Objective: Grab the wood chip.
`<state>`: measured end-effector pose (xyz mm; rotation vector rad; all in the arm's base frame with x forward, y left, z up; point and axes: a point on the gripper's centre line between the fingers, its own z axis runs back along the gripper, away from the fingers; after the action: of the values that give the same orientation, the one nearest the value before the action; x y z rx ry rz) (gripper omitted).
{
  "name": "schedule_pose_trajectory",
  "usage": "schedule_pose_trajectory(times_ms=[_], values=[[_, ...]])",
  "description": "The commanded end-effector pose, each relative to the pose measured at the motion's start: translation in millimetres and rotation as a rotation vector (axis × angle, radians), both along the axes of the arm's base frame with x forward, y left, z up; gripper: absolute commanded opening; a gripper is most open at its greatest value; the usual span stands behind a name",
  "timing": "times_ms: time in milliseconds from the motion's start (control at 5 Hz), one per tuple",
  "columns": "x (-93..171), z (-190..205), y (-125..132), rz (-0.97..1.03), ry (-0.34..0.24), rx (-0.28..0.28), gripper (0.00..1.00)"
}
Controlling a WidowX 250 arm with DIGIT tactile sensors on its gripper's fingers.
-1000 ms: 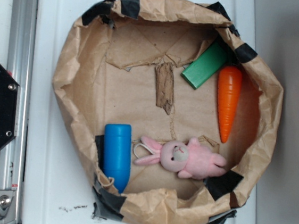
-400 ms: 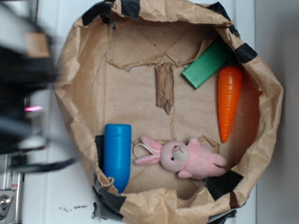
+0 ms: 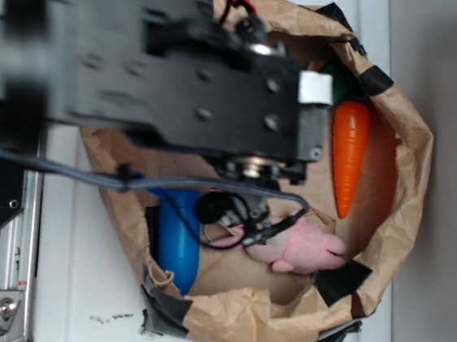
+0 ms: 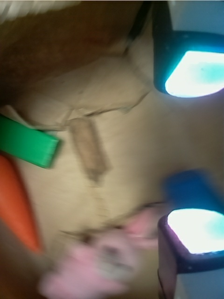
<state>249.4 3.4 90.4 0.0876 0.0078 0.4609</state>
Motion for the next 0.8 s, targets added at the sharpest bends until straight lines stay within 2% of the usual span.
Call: schedule_pose_trajectory(times_ms=[0, 200, 600], values=[[7, -18, 20, 0.267, -0.214, 0.012, 1.0], [16, -40, 29, 0.306, -0.2, 0.047, 1.0], [36, -57, 52, 0.33, -0.176, 0.048, 1.0]])
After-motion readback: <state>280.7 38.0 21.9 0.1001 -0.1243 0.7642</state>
